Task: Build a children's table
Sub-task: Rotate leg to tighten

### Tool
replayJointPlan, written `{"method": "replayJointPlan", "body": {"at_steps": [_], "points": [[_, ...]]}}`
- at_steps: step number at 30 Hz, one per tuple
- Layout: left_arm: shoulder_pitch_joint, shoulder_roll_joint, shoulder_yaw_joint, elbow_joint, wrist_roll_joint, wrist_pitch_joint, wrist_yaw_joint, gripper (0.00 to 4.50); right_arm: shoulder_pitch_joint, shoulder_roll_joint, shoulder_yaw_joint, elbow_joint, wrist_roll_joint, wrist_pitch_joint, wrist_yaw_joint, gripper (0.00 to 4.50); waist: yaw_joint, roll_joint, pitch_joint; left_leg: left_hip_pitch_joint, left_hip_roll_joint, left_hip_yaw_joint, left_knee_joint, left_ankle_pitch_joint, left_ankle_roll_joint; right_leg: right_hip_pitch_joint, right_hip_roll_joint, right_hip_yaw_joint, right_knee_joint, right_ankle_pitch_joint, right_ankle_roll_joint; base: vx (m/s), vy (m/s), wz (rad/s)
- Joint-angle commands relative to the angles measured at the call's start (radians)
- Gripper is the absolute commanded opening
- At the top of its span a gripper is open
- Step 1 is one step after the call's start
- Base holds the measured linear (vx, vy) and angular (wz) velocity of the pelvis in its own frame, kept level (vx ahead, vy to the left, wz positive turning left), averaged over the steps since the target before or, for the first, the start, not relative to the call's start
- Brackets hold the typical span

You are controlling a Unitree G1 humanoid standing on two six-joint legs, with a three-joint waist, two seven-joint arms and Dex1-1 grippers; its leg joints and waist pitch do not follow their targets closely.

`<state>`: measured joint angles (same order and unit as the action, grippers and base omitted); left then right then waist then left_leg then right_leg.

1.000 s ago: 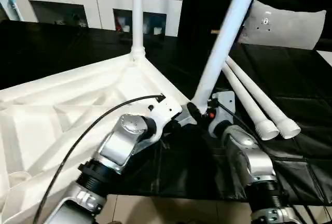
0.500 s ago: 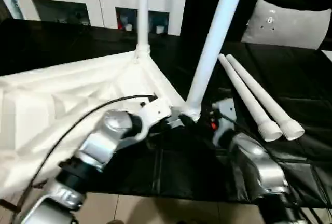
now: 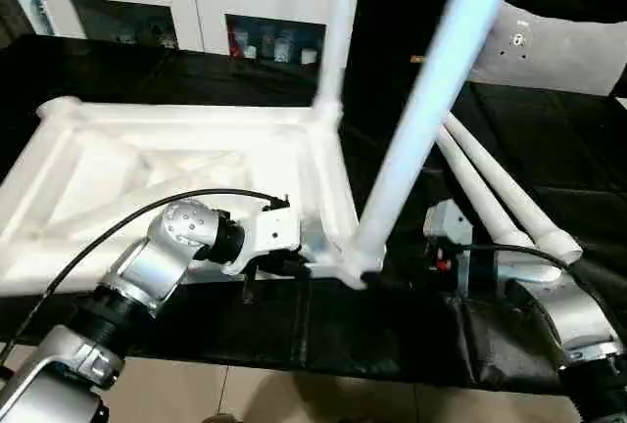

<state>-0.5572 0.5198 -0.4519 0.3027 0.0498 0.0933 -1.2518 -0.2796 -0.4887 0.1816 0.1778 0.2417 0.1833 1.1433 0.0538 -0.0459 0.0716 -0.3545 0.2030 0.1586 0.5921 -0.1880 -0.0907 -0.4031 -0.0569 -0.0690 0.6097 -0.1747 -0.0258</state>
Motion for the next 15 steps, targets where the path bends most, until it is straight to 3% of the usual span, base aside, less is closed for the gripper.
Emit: {"method": "replayJointPlan", "body": {"at_steps": [1, 4, 5, 8, 15], "points": [[-0.014, 0.005, -0.049, 0.001, 0.014, -0.049, -0.063, 0.0, -0.024, -0.014, 0.023, 0.005, -0.007, -0.021, 0.039, 4.15, -0.002, 0.007, -0.064, 0.0, 0.027, 0.002, -0.069, -0.205, 0.048, 0.053, -0.074, 0.052, -0.082, -0.293, -0.181, 0.0, 0.0, 0.0], [-0.015, 0.008, -0.054, -0.003, 0.013, -0.057, -0.08, 0.0, -0.034, -0.011, 0.034, 0.018, -0.01, -0.025, 0.048, 4.01, -0.001, 0.005, -0.064, 0.003, 0.029, 0.004, -0.069, -0.208, 0.045, 0.051, -0.074, 0.053, -0.081, -0.291, -0.186, 0.0, 0.0, 0.0], [-0.018, 0.01, -0.059, 0.0, 0.013, -0.071, -0.087, 0.0, -0.043, -0.008, 0.041, 0.026, -0.008, -0.027, 0.057, 3.72, 0.001, 0.006, -0.064, 0.003, 0.029, 0.003, -0.07, -0.207, 0.043, 0.051, -0.074, 0.052, -0.08, -0.296, -0.187, 0.0, 0.0, 0.0], [-0.021, 0.01, -0.062, 0.004, 0.014, -0.082, -0.096, 0.0, -0.049, -0.003, 0.045, 0.034, -0.005, -0.027, 0.064, 3.59, 0.002, 0.003, -0.064, 0.004, 0.029, 0.004, -0.069, -0.205, 0.043, 0.051, -0.075, 0.053, -0.08, -0.299, -0.183, 0.0, 0.0, 0.0], [-0.029, 0.008, -0.059, 0.025, 0.017, -0.104, -0.116, 0.0, -0.046, -0.002, 0.056, 0.027, 0.01, -0.002, 0.095, 2.85, 0.004, 0.004, -0.063, 0.003, 0.029, 0.005, -0.07, -0.203, 0.042, 0.051, -0.075, 0.053, -0.081, -0.301, -0.177, 0.0, 0.0, 0.0]]}}
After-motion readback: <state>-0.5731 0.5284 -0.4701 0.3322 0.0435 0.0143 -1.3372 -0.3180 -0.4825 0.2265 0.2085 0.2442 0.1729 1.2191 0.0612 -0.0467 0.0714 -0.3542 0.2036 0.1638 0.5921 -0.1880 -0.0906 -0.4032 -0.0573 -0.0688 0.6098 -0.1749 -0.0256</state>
